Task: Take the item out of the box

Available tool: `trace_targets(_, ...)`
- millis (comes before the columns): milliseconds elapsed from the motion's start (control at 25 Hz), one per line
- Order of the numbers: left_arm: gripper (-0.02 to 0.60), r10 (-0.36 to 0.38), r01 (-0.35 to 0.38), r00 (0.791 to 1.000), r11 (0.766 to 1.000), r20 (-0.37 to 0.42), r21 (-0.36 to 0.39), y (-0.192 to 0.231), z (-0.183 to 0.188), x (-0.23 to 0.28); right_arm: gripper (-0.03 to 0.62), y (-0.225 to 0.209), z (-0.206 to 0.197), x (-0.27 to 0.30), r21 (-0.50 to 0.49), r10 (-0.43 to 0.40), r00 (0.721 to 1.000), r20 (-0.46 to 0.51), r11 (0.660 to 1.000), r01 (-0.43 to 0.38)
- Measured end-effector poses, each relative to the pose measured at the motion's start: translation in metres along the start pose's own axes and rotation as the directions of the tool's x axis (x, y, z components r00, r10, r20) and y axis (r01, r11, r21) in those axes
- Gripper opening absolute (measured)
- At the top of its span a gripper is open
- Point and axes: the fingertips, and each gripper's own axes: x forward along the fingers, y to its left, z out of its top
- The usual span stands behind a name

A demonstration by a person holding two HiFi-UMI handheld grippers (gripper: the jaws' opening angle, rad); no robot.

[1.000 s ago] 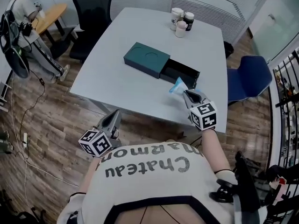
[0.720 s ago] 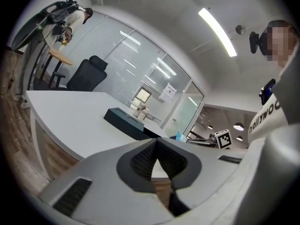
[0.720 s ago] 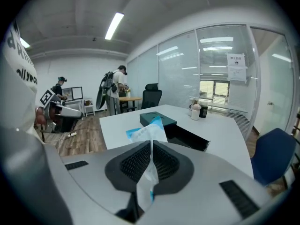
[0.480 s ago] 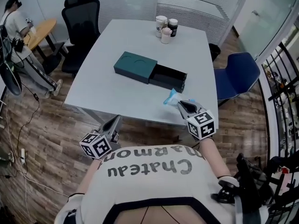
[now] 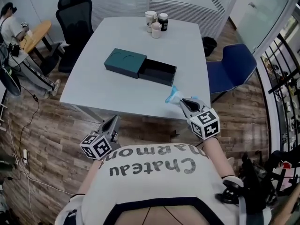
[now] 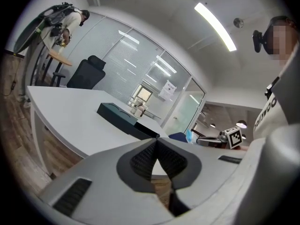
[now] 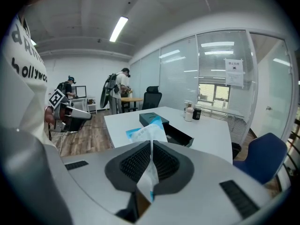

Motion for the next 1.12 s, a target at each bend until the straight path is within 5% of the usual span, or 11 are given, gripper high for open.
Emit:
trace_targets(520,-0.003,0.022,-0.022,1.0,1.0,-0.018,0.003,-0.052,-0.031,0.001,0.017,-0.027,-0.042,-0.049,0.054,-0.018,1.0,-0.015,0.998,0.019)
trace_targets(1120,-0.003,0.049,-0.049,0.999,0.999,0.012,0.005,-0.063,-0.041,-0.027,0.015,-0.018,-0.06,-0.065,0.05,-0.005,1.0,-0.029,0.999,0.006)
